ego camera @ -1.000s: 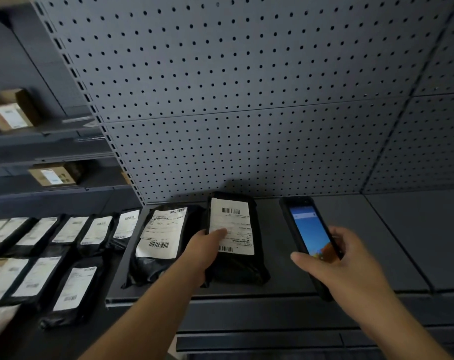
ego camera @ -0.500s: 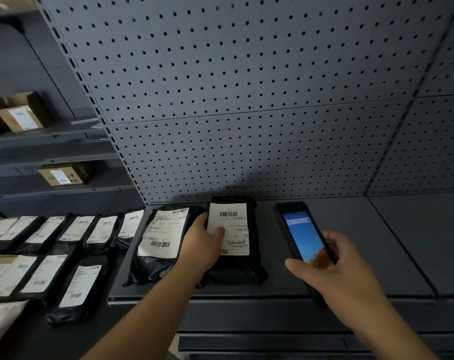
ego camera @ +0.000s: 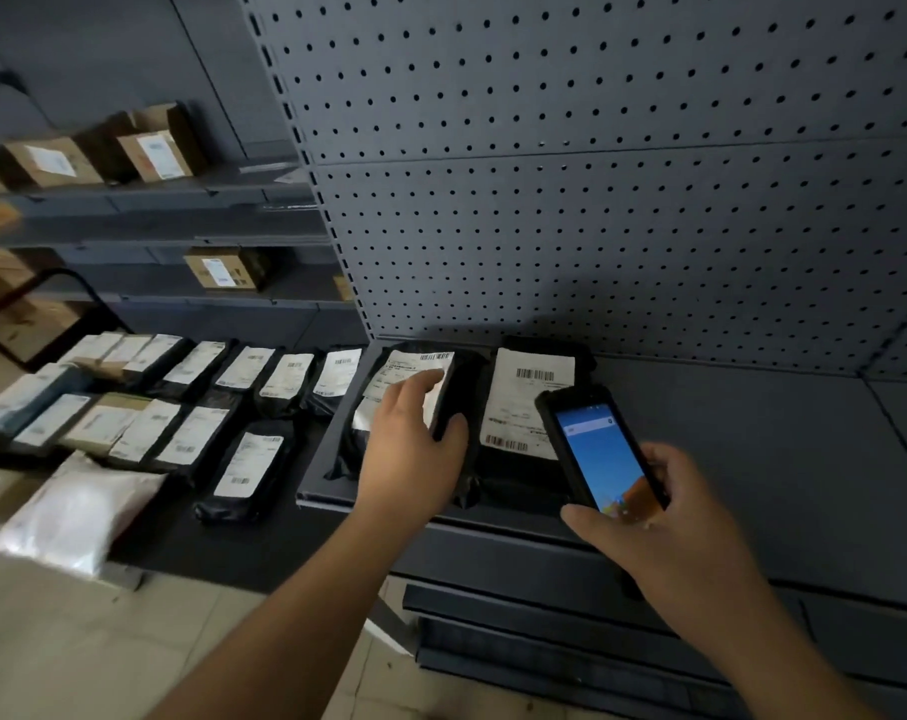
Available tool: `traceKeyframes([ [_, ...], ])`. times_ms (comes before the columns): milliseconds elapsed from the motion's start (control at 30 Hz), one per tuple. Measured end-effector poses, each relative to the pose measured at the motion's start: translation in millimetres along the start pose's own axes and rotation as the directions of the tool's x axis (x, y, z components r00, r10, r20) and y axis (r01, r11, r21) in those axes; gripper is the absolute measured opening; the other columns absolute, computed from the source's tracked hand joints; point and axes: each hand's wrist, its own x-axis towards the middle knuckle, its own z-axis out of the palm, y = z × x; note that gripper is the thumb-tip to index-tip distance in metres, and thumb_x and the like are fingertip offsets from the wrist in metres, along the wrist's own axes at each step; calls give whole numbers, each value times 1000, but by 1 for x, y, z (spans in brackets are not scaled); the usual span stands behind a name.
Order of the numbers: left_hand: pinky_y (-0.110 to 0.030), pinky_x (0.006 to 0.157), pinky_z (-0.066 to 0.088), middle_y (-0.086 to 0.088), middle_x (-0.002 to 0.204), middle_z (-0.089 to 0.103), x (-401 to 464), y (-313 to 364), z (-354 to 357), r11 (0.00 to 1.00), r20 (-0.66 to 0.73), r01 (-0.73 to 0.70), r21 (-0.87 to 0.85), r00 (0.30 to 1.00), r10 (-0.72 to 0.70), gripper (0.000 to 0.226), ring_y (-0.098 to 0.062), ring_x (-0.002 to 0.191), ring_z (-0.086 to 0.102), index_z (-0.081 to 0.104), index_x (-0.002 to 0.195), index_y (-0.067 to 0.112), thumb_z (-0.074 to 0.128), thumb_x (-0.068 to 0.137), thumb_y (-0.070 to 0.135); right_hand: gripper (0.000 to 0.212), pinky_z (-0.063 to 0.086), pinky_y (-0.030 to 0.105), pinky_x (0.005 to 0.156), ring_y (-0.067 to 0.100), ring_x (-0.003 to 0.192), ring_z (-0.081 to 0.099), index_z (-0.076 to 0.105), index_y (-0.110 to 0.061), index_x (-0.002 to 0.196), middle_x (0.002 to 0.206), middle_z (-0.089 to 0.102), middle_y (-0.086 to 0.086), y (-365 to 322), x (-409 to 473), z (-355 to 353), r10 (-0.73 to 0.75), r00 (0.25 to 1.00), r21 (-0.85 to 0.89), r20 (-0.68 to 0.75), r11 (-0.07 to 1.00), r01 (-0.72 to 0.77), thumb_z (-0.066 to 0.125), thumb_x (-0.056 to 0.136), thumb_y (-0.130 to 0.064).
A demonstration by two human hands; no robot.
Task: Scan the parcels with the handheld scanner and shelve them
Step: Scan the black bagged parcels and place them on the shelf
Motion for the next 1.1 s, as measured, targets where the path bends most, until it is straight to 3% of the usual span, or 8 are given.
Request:
traceKeyframes([
  [133, -40, 99, 55, 12, 140, 49, -10, -33, -32, 998, -67, 54, -40, 996, -57, 50, -11, 113, 62, 49, 146, 36, 64, 99, 29, 72, 51, 23, 69, 3, 89, 67, 47, -41, 128, 107, 65, -17, -16, -1, 34, -35, 996, -29, 85, 999, 38, 91, 72, -46],
  [300, -35, 107, 47, 15, 133, 50, -14, -83, -85, 994, -160, 91, -56, 982, -98, 48, -10, 128, 51, 52, 143, 33, 67, 98, 32, 57, 51, 24, 68, 1, 81, 66, 49, -43, 110, 100, 67, -16, -49, -9, 92, -81, 982, -55, 173, 994, 92, 91, 72, -44],
  [400, -26, 104, 40, 17, 131, 50, -20, -120, -125, 990, -211, 118, -72, 969, -131, 47, -6, 127, 49, 52, 143, 33, 67, 98, 31, 64, 54, 28, 73, -4, 81, 66, 50, -42, 117, 101, 68, -16, -70, -18, 139, -118, 969, -61, 217, 989, 134, 92, 69, -46],
  [533, -31, 107, 45, 19, 131, 51, -30, -180, -184, 980, -290, 186, -76, 936, -200, 46, -4, 126, 51, 54, 140, 34, 67, 96, 32, 60, 50, 24, 71, -5, 82, 66, 50, -40, 114, 103, 66, -18, -102, -32, 211, -141, 956, -41, 258, 987, 157, 93, 72, -41],
  [767, -33, 109, 46, 13, 142, 50, -59, -282, -285, 949, -358, 304, -80, 880, -312, 55, 0, 118, 52, 48, 150, 32, 66, 98, 37, 66, 47, 35, 78, 4, 91, 64, 49, -36, 124, 101, 66, -17, -139, -53, 340, -163, 946, -60, 281, 981, 187, 92, 73, -43],
  [867, -32, 107, 48, 15, 143, 50, -66, -310, -310, 937, -374, 341, -79, 861, -345, 53, -4, 129, 50, 48, 149, 34, 64, 98, 38, 62, 49, 37, 77, 8, 89, 65, 52, -31, 121, 99, 67, -12, -145, -55, 373, -147, 944, -70, 297, 982, 175, 92, 74, -40],
  [967, -23, 95, 42, 19, 140, 49, -67, -340, -327, 922, -372, 376, -90, 846, -381, 51, 1, 121, 48, 48, 146, 36, 64, 98, 37, 66, 52, 42, 85, 12, 92, 66, 53, -29, 124, 101, 67, -9, -148, -51, 409, -119, 939, -107, 321, 981, 161, 92, 72, -41],
  [1100, -23, 97, 42, 15, 145, 49, -53, -373, -334, 896, -347, 436, -83, 830, -436, 54, -3, 126, 50, 47, 149, 34, 64, 98, 37, 69, 52, 43, 83, 14, 92, 67, 53, -29, 127, 101, 68, -7, -150, -33, 445, -80, 932, -128, 352, 983, 133, 92, 72, -44],
])
